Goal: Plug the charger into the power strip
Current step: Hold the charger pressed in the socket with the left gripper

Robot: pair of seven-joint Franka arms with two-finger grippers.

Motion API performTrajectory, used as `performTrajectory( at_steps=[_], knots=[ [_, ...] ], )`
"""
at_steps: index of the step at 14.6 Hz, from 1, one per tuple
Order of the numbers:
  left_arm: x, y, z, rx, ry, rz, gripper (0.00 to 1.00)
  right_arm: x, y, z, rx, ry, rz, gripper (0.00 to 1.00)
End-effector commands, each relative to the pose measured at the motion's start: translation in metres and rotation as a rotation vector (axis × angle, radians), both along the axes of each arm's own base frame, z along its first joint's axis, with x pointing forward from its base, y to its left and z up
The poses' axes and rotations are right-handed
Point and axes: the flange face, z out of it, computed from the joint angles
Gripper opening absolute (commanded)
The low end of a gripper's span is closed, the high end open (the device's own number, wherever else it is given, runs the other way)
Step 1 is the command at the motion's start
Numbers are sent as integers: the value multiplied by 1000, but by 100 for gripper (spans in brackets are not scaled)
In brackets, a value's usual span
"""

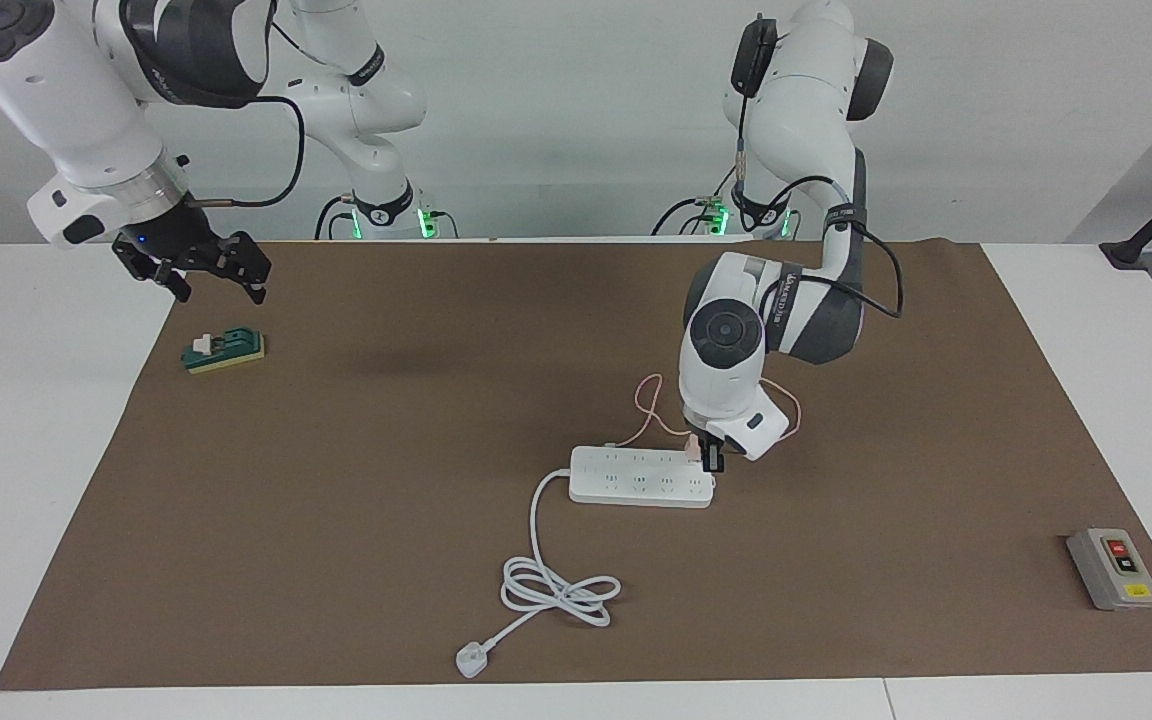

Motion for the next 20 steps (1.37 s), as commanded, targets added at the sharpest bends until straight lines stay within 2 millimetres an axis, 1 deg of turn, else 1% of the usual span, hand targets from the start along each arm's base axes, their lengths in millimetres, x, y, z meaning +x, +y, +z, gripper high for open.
performTrajectory(
  at_steps=[1, 5, 8, 12, 16, 20],
  knots=[
    [-4, 2, -21, 33, 10, 6, 0, -5, -1, 0, 17, 10, 4, 100],
    [-4, 1, -20, 30, 8, 5, 0, -5, -1, 0, 18, 10, 4, 100],
    [-6, -4, -20, 27, 3, -3, 0, -5, -1, 0, 18, 10, 4, 100],
    [-2, -6, -11, 16, -15, -3, 0, -5, -1, 0, 18, 10, 4, 100],
    [-2, -6, -14, 18, -14, -4, 0, -5, -1, 0, 18, 10, 4, 100],
    [2, -7, -8, 12, -28, -11, 0, -5, -1, 0, 17, 10, 4, 100]
  ],
)
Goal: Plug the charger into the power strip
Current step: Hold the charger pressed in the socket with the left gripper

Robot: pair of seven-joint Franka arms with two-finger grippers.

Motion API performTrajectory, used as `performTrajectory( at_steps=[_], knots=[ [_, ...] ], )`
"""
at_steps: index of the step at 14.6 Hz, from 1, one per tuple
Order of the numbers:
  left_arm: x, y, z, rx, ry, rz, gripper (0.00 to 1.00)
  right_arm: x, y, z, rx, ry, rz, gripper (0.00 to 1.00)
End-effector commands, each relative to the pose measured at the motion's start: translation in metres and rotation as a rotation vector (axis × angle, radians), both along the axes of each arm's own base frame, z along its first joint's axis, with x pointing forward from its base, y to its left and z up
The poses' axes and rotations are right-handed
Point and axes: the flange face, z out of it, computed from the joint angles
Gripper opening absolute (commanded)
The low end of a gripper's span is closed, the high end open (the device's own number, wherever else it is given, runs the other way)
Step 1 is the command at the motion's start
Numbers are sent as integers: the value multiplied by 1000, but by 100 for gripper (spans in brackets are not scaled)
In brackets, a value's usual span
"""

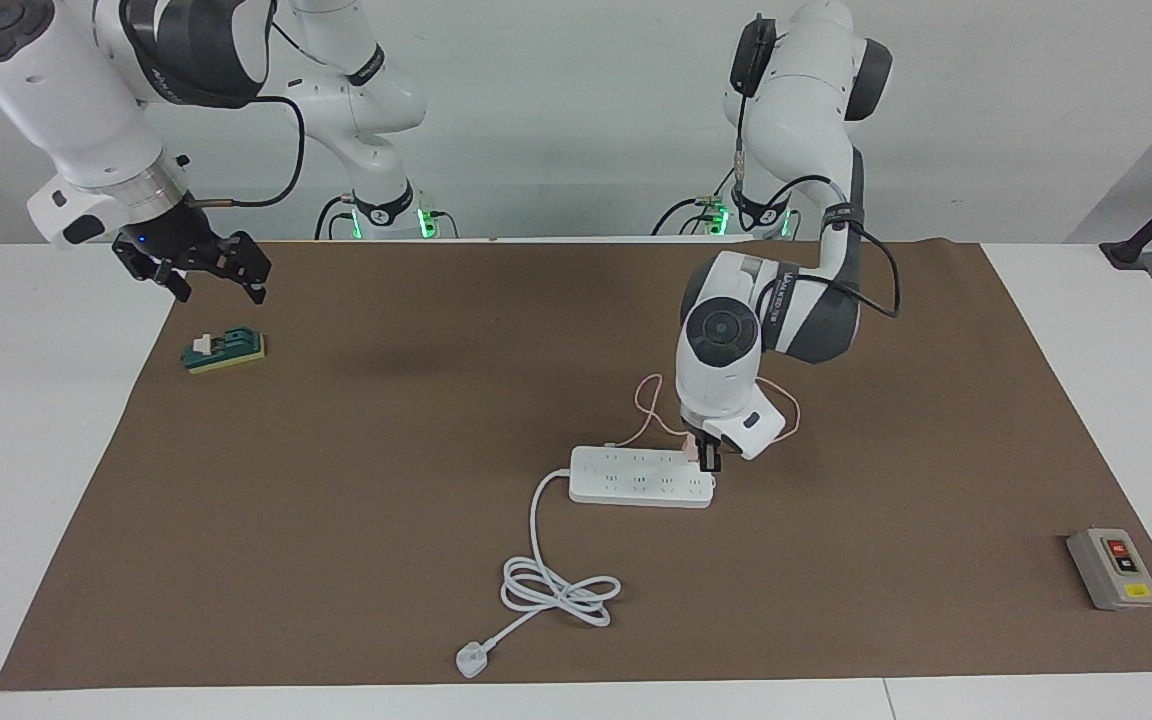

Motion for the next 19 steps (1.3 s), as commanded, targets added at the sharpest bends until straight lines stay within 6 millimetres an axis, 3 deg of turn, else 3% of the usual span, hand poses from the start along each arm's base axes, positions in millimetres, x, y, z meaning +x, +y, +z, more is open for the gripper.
performTrajectory(
  at_steps=[1, 13, 19],
  knots=[
    [3, -3, -9, 14, -22, -6, 0, -5, -1, 0, 18, 10, 4, 100],
    [7, -4, -15, 22, -37, -16, 0, -5, -1, 0, 18, 10, 4, 100],
    [1, -14, -22, 26, -28, -21, 0, -5, -1, 0, 17, 10, 4, 100]
  ],
)
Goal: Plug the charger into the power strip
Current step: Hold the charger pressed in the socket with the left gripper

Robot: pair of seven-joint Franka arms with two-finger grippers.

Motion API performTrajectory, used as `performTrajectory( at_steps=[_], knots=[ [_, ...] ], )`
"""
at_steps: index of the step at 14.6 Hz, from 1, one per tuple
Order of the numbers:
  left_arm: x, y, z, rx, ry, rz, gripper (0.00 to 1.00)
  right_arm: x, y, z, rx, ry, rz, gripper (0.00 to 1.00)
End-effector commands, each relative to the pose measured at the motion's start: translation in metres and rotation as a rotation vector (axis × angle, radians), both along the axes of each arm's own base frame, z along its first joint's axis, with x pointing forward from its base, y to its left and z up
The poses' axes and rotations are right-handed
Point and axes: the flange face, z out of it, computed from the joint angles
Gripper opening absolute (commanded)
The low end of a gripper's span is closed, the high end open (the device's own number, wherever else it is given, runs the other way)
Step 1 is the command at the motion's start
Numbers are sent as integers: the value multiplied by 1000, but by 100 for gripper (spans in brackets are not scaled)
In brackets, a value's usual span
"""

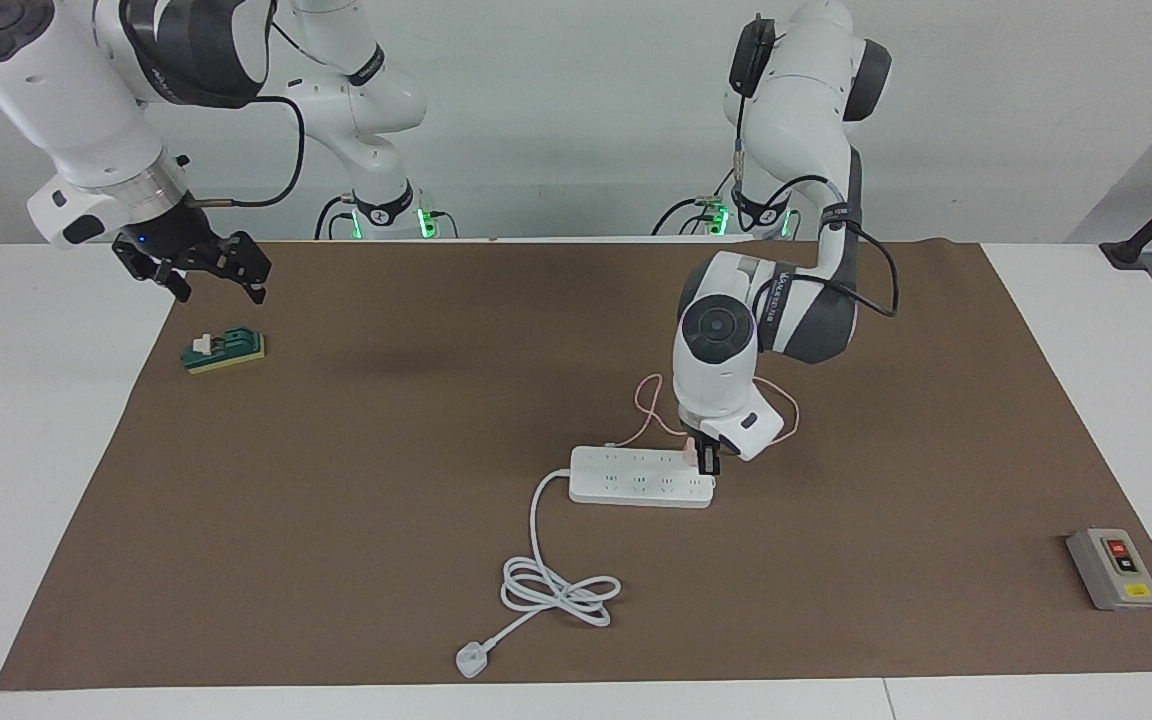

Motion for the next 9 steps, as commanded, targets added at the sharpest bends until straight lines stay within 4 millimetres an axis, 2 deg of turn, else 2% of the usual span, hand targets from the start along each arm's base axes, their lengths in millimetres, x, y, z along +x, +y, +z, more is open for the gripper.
performTrajectory(
  at_steps=[1, 9],
  knots=[
    [-1, -10, -18, 15, -4, -3, 0, -5, -1, 0, 17, 10, 4, 100],
    [-5, -17, -23, 19, 5, -16, 0, -5, -1, 0, 18, 10, 4, 100]
  ],
)
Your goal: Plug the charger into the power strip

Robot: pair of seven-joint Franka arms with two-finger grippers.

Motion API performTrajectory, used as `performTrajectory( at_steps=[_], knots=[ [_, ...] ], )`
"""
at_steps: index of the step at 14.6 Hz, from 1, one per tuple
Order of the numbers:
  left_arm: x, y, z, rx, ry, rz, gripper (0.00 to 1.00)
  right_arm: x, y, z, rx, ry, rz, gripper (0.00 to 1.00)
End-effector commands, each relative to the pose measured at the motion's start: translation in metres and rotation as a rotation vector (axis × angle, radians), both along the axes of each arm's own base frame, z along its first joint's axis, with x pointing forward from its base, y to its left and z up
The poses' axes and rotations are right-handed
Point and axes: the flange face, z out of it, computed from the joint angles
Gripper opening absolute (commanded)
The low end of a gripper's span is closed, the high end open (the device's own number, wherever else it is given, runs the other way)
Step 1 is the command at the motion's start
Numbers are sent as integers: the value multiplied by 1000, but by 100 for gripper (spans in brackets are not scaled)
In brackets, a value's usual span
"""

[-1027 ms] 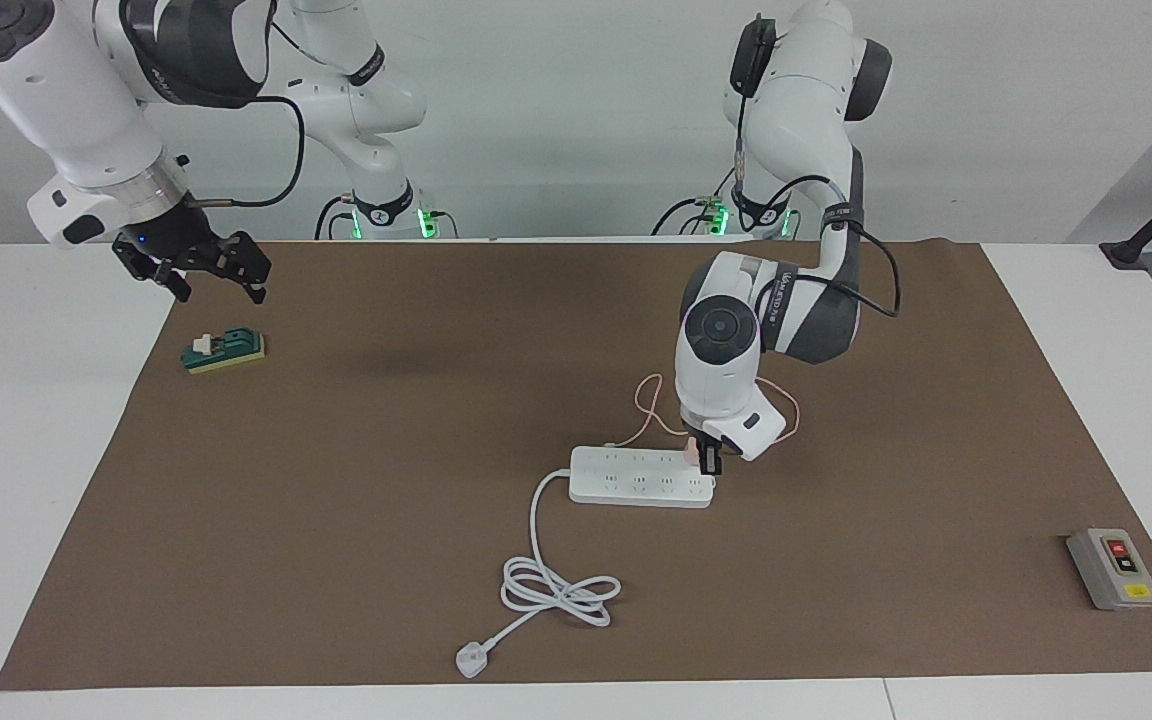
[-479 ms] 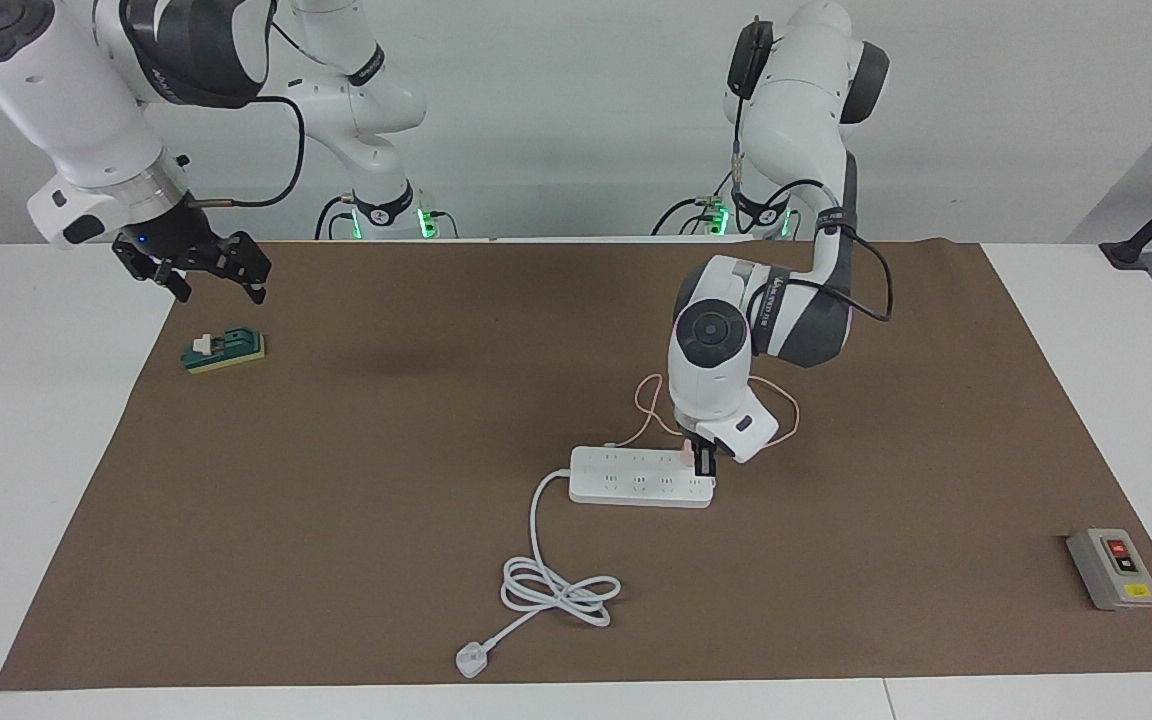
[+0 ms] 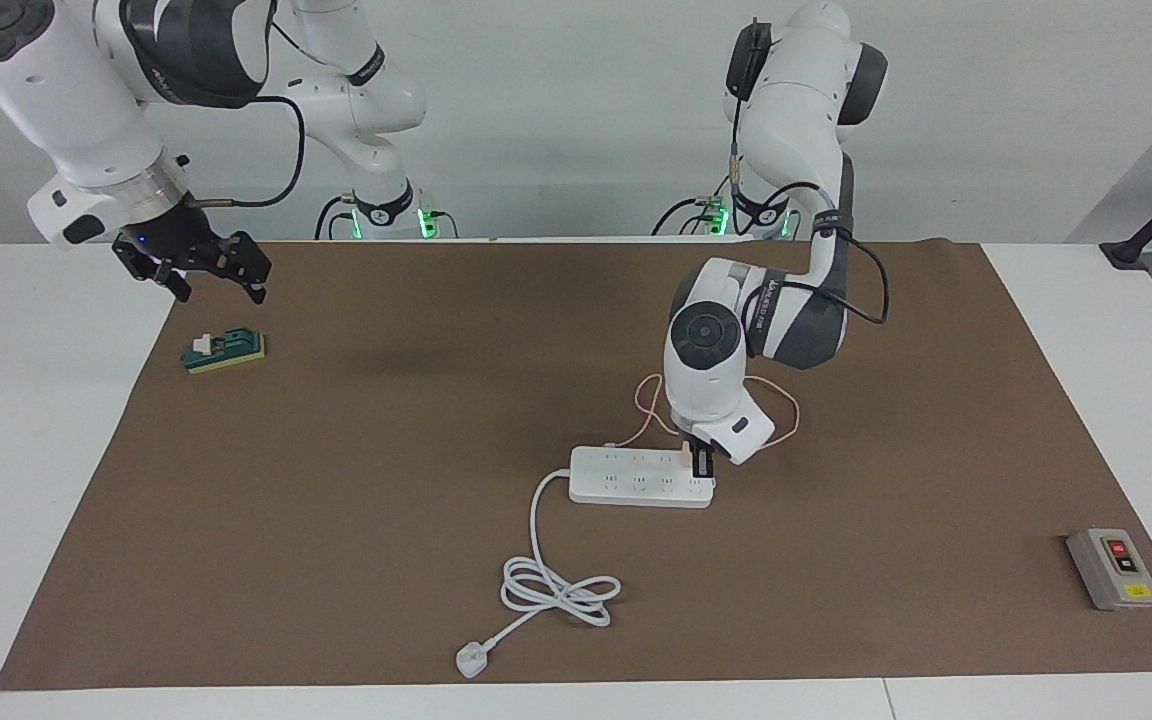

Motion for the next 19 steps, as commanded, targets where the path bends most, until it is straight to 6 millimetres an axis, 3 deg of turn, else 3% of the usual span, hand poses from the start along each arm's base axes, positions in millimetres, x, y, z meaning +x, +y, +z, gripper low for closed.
performTrajectory(
  at_steps=[1, 7, 9, 12, 19],
  knots=[
    [-4, -11, -14, 7, 7, -3, 0, -5, -1, 0, 17, 10, 4, 100],
    [3, -9, -12, -15, -35, -14, 0, -5, -1, 0, 18, 10, 4, 100],
    [1, -11, -26, -30, -55, -33, 0, -5, -1, 0, 18, 10, 4, 100],
    [-6, -12, -40, -13, -80, -63, 0, -5, -1, 0, 18, 10, 4, 100],
    [-38, 5, -36, -13, -76, -78, 0, -5, -1, 0, 18, 10, 4, 100]
  ],
)
